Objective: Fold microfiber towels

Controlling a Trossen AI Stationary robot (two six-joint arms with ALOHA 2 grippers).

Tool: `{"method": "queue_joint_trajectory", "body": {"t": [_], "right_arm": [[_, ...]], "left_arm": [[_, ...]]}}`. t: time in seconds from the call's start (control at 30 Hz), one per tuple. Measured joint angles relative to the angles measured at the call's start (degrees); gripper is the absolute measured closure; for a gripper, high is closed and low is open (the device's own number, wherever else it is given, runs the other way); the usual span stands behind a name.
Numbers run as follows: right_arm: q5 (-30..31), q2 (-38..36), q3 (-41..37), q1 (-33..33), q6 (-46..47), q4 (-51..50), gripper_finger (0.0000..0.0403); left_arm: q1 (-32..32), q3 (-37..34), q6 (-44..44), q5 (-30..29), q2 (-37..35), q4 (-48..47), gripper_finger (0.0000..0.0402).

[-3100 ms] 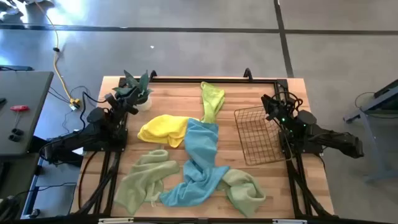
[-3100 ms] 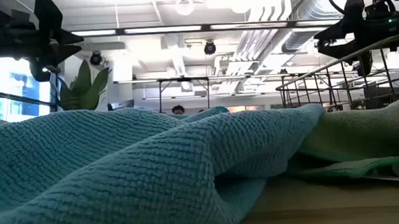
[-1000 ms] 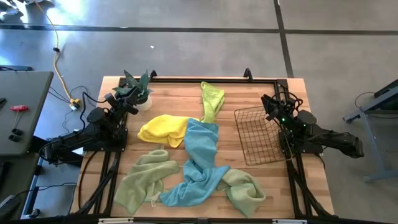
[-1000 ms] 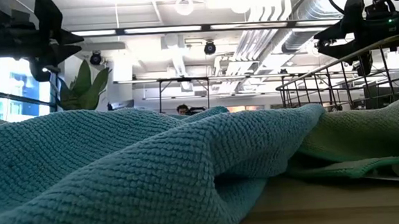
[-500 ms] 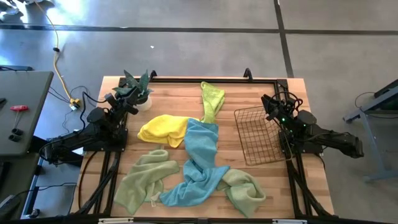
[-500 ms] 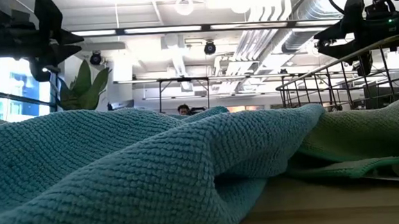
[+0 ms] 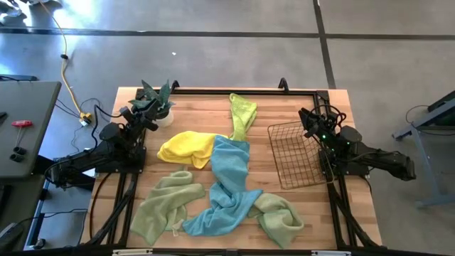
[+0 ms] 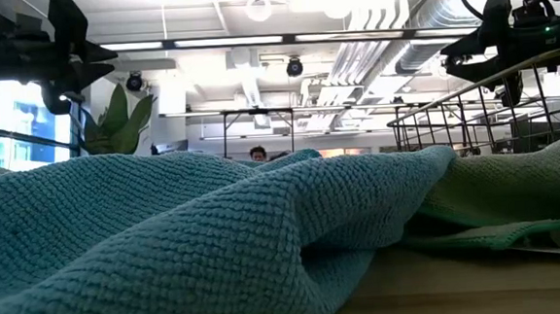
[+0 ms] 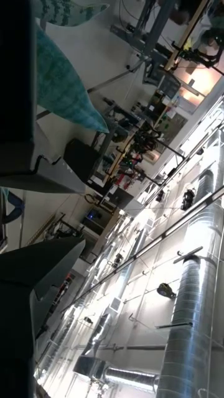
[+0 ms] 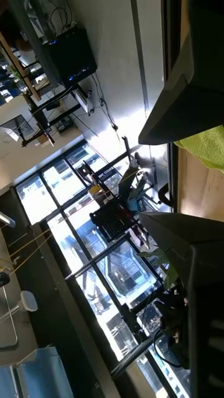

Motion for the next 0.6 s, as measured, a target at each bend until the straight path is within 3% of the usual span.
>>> {"method": "queue_joint_trajectory", "body": {"t": [0.3,0.6], "right_arm": [[0.0,0.0,0.0,0.0,1.4,0.6,0.0222],[0.0,0.0,0.0,0.0,22.7,1.2,0.0222]], "left_arm": [[0.0,0.0,0.0,0.0,0.0,0.0,0.0287],[0.0,0.0,0.0,0.0,0.0,0.0,0.0287]]}}
